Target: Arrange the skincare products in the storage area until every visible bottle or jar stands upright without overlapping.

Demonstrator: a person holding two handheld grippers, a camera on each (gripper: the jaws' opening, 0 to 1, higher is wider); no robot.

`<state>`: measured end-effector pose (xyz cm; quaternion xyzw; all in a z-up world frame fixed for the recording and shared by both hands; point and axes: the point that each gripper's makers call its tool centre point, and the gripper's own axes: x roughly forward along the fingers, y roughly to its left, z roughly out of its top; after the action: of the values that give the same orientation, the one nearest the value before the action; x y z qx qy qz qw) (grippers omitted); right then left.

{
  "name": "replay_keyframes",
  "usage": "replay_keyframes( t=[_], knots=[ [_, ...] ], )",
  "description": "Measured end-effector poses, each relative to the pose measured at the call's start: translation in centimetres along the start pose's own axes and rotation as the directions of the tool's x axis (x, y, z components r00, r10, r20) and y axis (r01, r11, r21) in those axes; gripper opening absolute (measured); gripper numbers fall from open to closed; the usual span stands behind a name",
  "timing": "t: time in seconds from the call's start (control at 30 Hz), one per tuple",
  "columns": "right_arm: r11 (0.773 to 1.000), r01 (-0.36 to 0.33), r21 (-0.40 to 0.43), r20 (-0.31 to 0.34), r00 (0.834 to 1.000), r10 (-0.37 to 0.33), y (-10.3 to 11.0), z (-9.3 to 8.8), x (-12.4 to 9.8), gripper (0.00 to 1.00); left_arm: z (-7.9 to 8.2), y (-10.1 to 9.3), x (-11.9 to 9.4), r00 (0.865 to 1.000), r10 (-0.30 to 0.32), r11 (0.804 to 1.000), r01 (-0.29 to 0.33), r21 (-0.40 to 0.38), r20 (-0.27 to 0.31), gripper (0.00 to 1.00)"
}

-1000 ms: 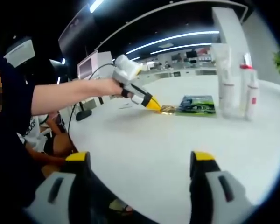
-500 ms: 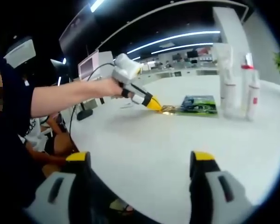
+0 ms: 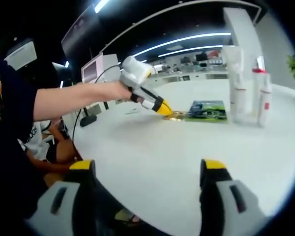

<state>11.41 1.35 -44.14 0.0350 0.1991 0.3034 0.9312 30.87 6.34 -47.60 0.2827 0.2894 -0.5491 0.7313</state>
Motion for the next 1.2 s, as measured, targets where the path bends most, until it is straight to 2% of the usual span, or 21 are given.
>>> replay_keyframes(
  t=[0.17, 0.3, 0.43, 0.67, 0.83, 1.2],
  knots=[
    [1.000, 0.002, 0.000, 0.000, 1.000, -0.002, -0.16, 0.00, -0.06, 0.88, -0.12, -0.16, -0.09, 0.999, 0.030, 0.998, -0.028, -0.056, 0.033, 0.00],
    [1.000, 0.000, -0.005, -0.005, 1.000, 0.000, -0.31, -0.02, 0.00, 0.88, -0.25, -0.30, -0.23, 0.998, 0.055, 0.994, -0.052, -0.101, 0.035, 0.00],
    [1.000, -0.006, -0.005, -0.004, 1.000, 0.006, -0.20, 0.04, 0.14, 0.87, -0.24, -0.50, -0.25, 0.996, 0.088, 0.992, -0.084, -0.090, 0.035, 0.00],
    [1.000, -0.011, -0.011, -0.003, 1.000, 0.011, -0.07, 0.19, 0.21, 0.87, -0.19, -0.29, -0.22, 0.993, 0.110, 0.986, -0.104, -0.129, 0.043, 0.00],
    [1.000, -0.007, -0.014, 0.001, 1.000, 0.007, -0.48, 0.45, 0.20, 0.87, -0.23, -0.01, -0.20, 0.989, 0.138, 0.974, -0.127, -0.189, 0.048, 0.00],
    [1.000, -0.017, -0.014, 0.002, 1.000, 0.017, -0.62, 0.53, 0.31, 0.87, -0.32, 0.16, -0.31, 0.974, 0.213, 0.948, -0.186, -0.259, 0.077, 0.00]
  ],
)
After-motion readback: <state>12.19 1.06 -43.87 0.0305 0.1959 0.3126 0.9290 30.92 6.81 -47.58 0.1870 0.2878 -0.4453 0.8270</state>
